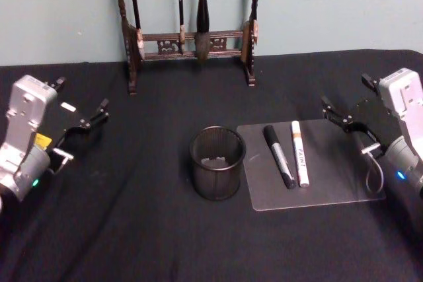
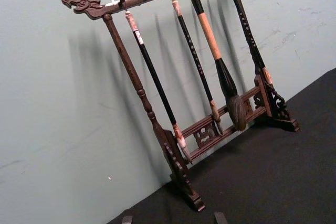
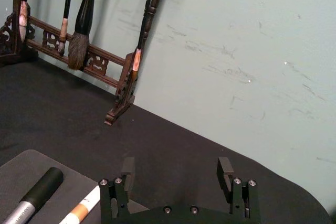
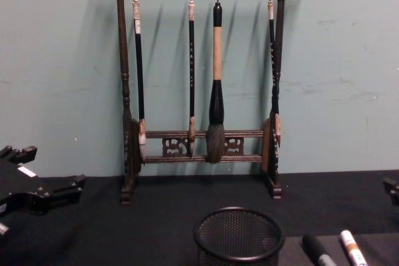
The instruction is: Pick up the water-based marker from the table and place it into the pen holder.
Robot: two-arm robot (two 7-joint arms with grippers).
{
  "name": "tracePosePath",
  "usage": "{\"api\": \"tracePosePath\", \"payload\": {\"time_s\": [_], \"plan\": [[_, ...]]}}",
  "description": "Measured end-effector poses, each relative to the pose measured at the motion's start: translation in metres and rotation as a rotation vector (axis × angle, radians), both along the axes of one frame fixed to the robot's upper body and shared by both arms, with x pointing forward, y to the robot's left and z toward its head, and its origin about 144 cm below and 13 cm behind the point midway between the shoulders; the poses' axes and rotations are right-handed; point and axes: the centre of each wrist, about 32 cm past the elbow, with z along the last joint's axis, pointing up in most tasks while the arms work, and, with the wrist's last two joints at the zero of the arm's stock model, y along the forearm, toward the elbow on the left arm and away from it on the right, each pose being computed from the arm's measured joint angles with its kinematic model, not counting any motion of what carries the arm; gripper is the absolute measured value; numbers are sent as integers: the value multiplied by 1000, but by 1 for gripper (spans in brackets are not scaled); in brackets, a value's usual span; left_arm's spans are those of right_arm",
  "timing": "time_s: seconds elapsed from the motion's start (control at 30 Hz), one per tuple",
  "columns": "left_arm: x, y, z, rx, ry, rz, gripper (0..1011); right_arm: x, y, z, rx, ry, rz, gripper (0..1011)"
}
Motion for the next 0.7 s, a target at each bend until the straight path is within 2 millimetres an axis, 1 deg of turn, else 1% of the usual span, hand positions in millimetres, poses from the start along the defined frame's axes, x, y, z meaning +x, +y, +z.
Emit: {"api": "tracePosePath", "payload": {"time_s": [0.7], "plan": [[0, 0, 0, 0, 0, 0, 1001, 0, 0, 0, 0, 0, 0, 1002]]}}
